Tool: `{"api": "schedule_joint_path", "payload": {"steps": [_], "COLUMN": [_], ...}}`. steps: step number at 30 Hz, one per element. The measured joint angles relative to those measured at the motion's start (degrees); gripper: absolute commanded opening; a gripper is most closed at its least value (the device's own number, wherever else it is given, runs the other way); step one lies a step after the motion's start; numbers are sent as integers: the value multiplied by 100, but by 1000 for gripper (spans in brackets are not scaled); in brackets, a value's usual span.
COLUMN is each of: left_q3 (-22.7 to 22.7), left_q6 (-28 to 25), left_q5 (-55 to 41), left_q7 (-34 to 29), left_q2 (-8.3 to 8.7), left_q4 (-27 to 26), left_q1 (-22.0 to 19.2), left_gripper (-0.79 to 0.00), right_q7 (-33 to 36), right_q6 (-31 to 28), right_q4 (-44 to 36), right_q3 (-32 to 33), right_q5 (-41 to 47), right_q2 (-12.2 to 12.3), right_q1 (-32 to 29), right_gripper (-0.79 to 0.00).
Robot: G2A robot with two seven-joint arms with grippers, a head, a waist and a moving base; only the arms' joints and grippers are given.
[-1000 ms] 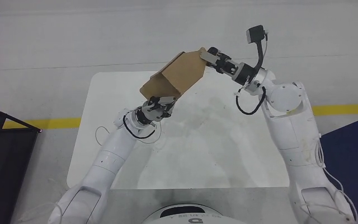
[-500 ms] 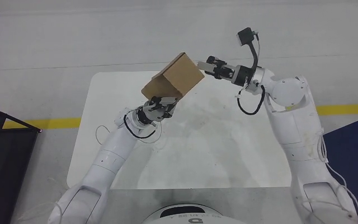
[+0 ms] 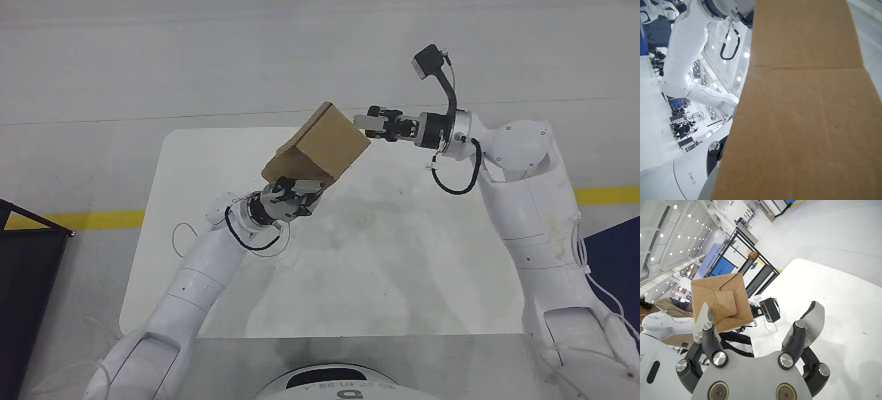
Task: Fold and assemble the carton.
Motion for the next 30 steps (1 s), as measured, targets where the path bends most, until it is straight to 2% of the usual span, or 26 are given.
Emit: {"api": "schedule_joint_path", "payload": {"steps": [13,20,30], "left_q3": [118,196,594], "left_q6": [-107,-463,-1183], "left_q5": [758,1176,1929], "left_q7": [0,0,0], "left_q2": [165,293,520], "left_q4": [-113,-174,-131], "left_q1": [-86,-251,-595], "left_gripper": [-785,-785,-785], "right_q7": [452,1069,1606], "right_q6": [9,-103,-87], "right_q4": [-104,-428,-885], "right_q3": [51,184,135], "right_q5": [-302,-505,-930], "right_q2": [123,245,381], "right_q1": [94,49,18], "right_gripper": [-28,-12,0]}}
